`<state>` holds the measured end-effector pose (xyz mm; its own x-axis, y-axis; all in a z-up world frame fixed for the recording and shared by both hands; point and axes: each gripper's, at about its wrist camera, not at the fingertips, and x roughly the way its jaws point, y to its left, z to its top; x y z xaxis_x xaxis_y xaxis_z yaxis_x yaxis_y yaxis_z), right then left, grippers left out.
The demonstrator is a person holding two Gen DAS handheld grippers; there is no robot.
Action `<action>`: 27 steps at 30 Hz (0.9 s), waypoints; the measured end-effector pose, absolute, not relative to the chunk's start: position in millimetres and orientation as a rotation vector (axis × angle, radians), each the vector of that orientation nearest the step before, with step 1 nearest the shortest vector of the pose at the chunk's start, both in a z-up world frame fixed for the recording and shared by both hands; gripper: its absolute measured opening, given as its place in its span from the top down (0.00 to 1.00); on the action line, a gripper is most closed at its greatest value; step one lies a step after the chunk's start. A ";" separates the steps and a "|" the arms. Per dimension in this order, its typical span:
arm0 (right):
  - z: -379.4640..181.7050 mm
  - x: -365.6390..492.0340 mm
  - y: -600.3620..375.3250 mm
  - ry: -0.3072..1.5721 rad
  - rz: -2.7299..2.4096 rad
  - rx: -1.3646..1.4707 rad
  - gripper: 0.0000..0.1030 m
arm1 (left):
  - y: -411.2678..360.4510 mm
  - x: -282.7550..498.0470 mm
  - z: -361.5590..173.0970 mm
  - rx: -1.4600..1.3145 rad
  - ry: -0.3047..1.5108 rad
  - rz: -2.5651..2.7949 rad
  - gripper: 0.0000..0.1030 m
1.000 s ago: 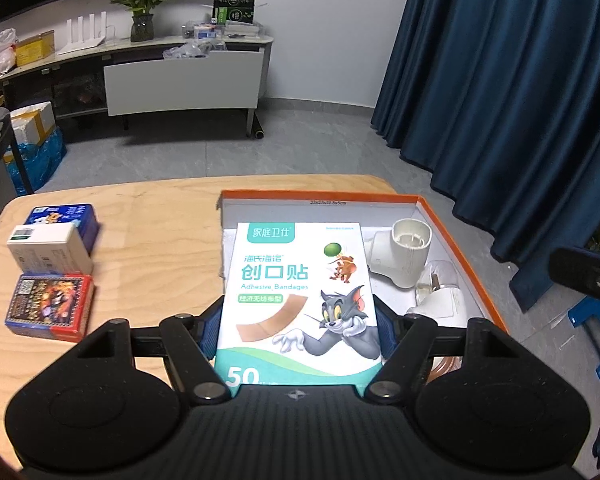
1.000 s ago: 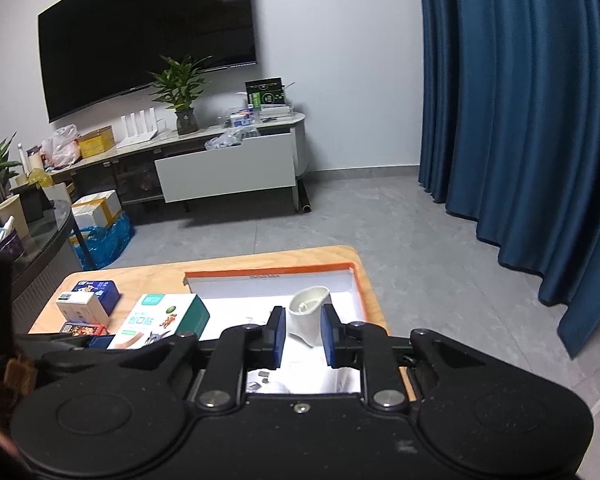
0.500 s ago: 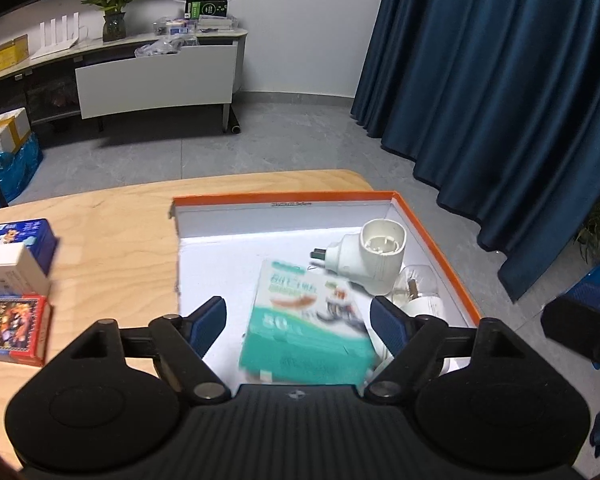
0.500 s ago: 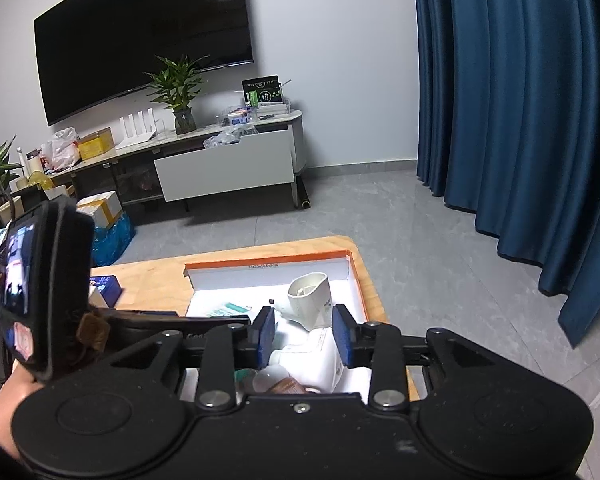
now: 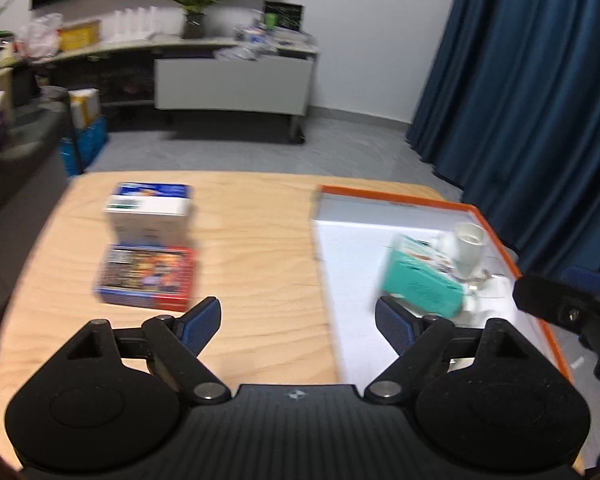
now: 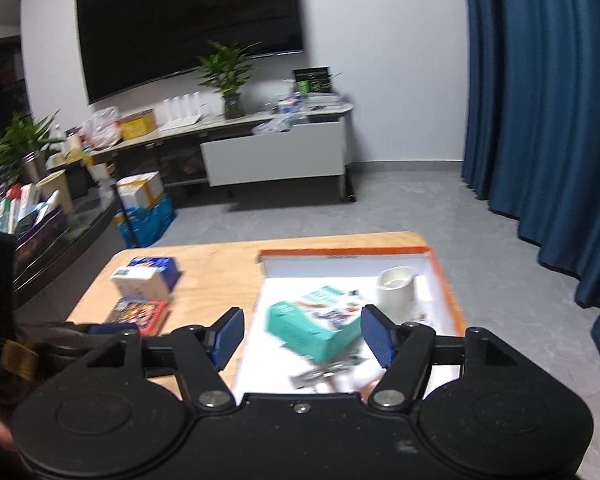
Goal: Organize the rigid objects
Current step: 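Move both tools back to the table toward the white box and card box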
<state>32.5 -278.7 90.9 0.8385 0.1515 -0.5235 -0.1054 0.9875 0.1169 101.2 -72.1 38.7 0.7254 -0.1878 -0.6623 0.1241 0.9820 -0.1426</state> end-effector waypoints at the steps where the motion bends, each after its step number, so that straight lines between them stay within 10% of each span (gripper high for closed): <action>1: 90.6 31.6 -271.0 0.565 0.147 0.077 0.24 | -62.9 98.8 39.4 -0.085 0.734 -0.150 0.13; 27: 57.9 46.9 -190.7 0.687 0.311 0.003 0.23 | 31.9 136.8 13.5 -0.168 0.721 0.024 0.00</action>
